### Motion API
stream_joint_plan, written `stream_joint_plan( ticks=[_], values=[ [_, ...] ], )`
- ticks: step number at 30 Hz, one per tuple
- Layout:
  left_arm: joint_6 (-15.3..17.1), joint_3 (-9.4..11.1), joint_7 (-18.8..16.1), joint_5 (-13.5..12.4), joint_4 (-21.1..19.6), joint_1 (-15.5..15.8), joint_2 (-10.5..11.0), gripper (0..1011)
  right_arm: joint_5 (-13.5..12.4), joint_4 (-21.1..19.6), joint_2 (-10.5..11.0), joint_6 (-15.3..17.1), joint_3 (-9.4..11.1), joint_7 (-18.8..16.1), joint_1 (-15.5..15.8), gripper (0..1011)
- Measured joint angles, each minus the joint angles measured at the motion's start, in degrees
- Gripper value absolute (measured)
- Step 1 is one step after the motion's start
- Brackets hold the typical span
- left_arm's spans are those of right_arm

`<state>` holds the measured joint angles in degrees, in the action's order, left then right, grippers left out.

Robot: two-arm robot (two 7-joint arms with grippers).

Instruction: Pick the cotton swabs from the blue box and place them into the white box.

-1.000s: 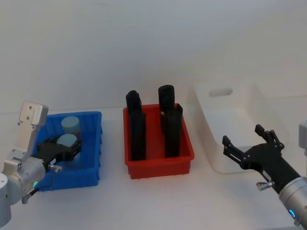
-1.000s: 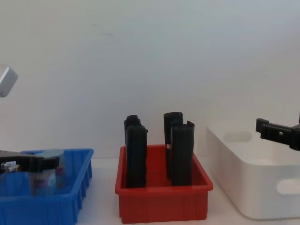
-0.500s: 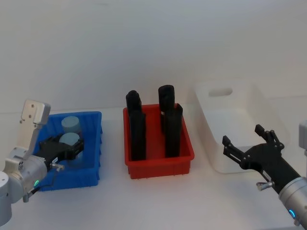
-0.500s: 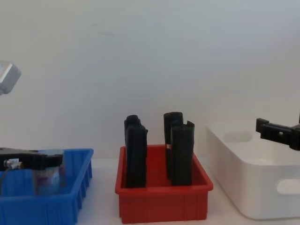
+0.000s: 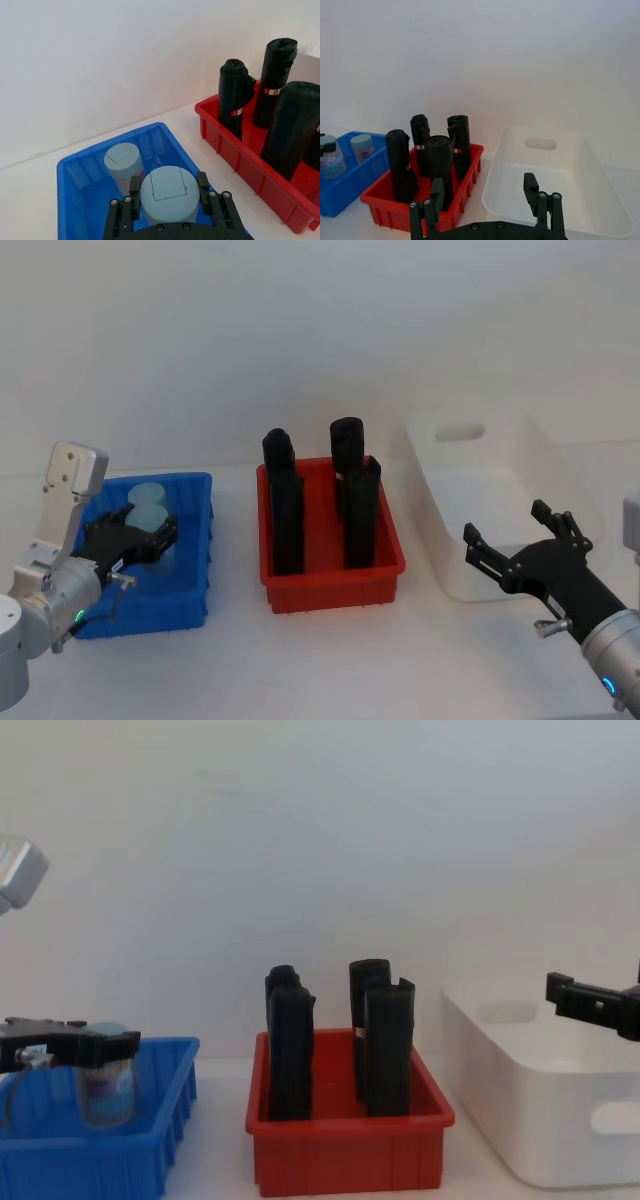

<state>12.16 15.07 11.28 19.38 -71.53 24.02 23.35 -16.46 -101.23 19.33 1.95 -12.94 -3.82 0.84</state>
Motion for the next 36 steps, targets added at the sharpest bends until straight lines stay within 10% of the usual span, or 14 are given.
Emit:
stream_joint_plan(
  ticks=[19, 36],
  values=[
    [-5.53, 0.10, 2.98, -1.18, 2.10, 2.04, -1.01, 670, 0.00, 0.00, 0.00, 0.00, 0.00, 0.00, 0.00, 1002],
    [-6.95, 0.93, 12.90, -1.72, 3.48, 4.64, -1.96, 670, 0.00, 0.00, 0.00, 0.00, 0.00, 0.00, 0.00, 1002]
  ],
)
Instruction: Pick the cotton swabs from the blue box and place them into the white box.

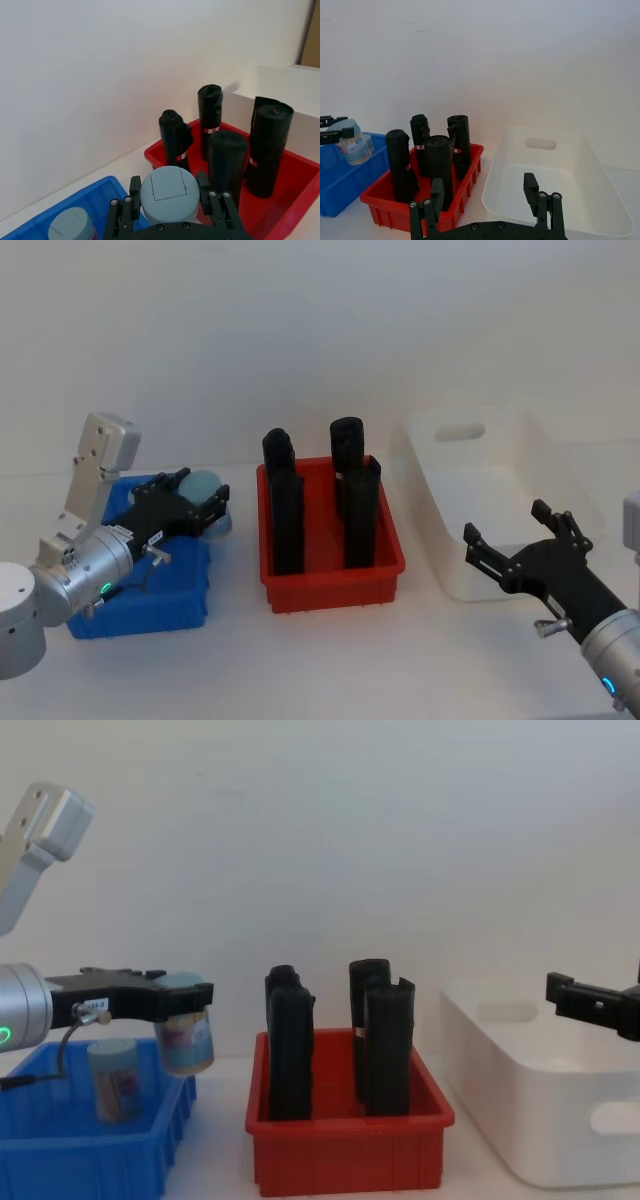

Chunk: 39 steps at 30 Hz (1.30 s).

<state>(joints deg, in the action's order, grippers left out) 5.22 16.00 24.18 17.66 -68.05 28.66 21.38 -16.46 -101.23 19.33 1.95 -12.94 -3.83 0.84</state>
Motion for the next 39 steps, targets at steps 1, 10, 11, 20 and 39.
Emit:
stream_joint_plan(
  ticks=[1, 10, 11, 20, 39],
  values=[
    [0.00, 0.01, 0.31, 0.03, 0.00, 0.05, 0.00, 670, 0.00, 0.00, 0.00, 0.00, 0.00, 0.00, 0.00, 1002],
    [0.79, 0.02, 5.98, 0.66, -0.64, 0.84, 0.15, 670, 0.00, 0.00, 0.00, 0.00, 0.00, 0.00, 0.00, 1002],
    [1.00, 0.00, 6.73, 0.72, -0.85, 0.92, 0.22, 670, 0.00, 0.00, 0.00, 0.00, 0.00, 0.00, 0.00, 1002],
    [2.26, -0.25, 11.11, 0.82, -2.09, 1.49, 0.79, 670, 0.00, 0.00, 0.00, 0.00, 0.00, 0.00, 0.00, 1002],
    [3.81, -0.27, 21.38, 1.40, -3.53, 3.02, 1.59, 670, 0.00, 0.00, 0.00, 0.00, 0.00, 0.00, 0.00, 1002]
  ],
)
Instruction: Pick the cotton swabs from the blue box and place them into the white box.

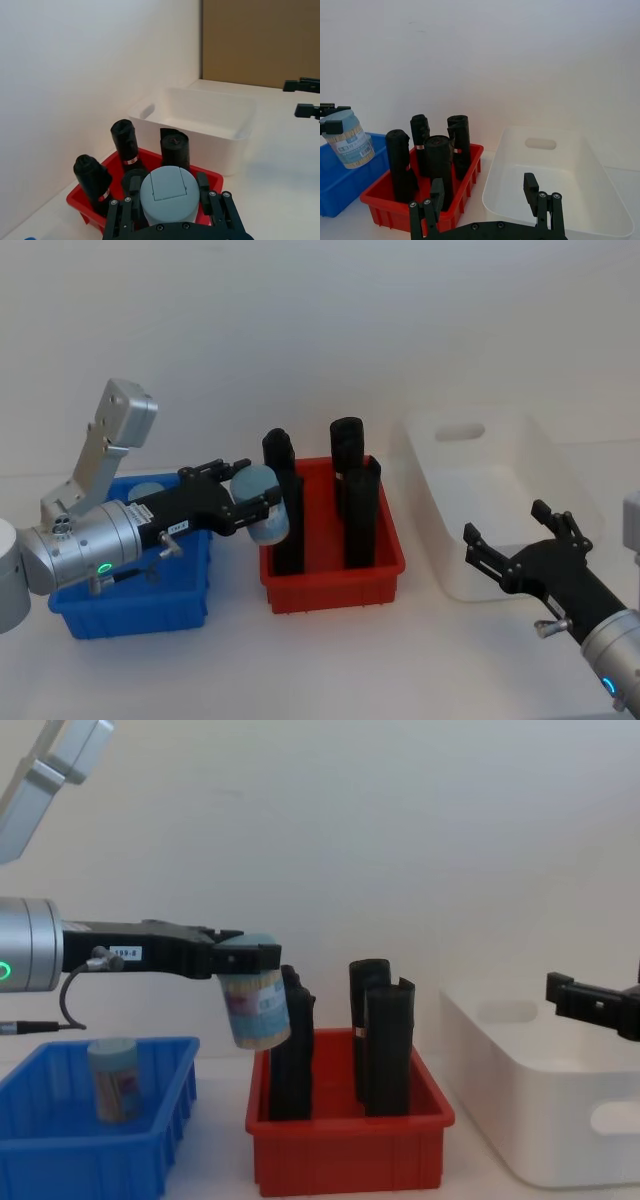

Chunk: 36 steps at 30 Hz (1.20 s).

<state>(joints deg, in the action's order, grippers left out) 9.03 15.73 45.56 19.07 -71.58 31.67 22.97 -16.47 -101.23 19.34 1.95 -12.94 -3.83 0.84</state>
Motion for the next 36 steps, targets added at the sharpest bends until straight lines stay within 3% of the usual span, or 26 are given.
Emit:
stream_joint_plan(
  ticks=[16, 36],
  values=[
    [-0.01, 1.61, 6.93, 1.79, -1.04, 0.43, -0.47, 670, 0.00, 0.00, 0.00, 0.00, 0.00, 0.00, 0.00, 1002],
    [-0.20, 2.93, 9.80, 2.69, -1.68, 0.39, -0.94, 670, 0.00, 0.00, 0.00, 0.00, 0.00, 0.00, 0.00, 1002]
  ],
)
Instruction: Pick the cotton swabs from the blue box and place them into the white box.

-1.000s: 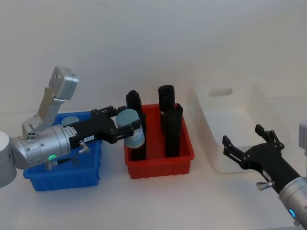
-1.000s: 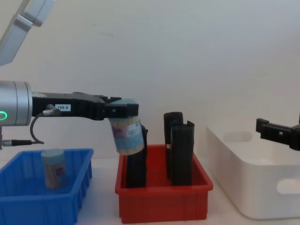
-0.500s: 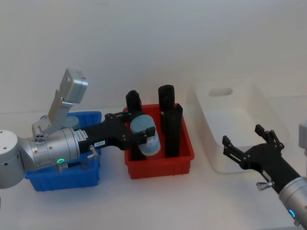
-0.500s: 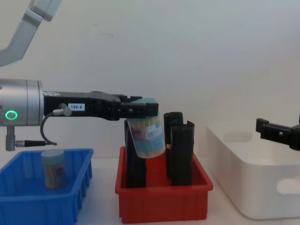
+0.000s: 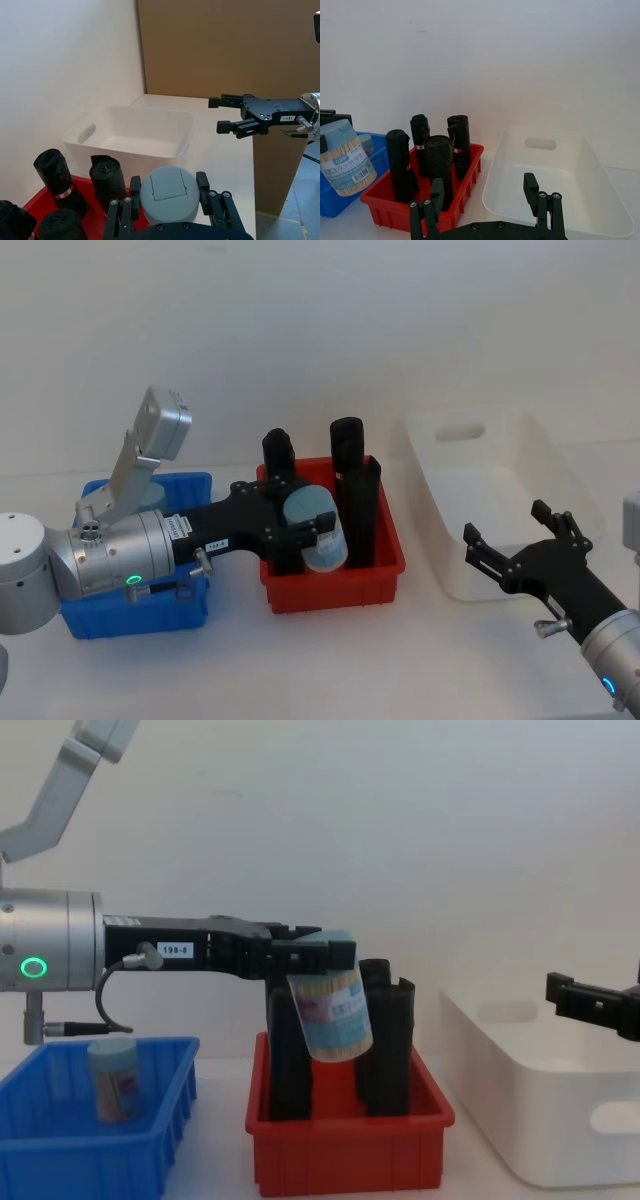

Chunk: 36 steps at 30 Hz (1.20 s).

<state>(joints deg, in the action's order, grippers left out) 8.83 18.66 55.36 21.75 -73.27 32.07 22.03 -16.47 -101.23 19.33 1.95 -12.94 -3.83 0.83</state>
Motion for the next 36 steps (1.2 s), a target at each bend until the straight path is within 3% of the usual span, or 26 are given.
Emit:
stream_joint_plan(
  ticks=[14, 36],
  values=[
    [-0.06, 0.24, 0.52, 0.16, -0.11, -0.05, -0.08, 670, 0.29, -0.06, 0.03, -0.03, -0.13, -2.25, -0.22, 1002],
    [-0.05, 0.33, 0.73, 0.24, -0.16, -0.05, -0.11, 670, 2.93, 0.81, -1.72, 2.89, -2.88, -16.89, -3.72, 1002]
  ],
)
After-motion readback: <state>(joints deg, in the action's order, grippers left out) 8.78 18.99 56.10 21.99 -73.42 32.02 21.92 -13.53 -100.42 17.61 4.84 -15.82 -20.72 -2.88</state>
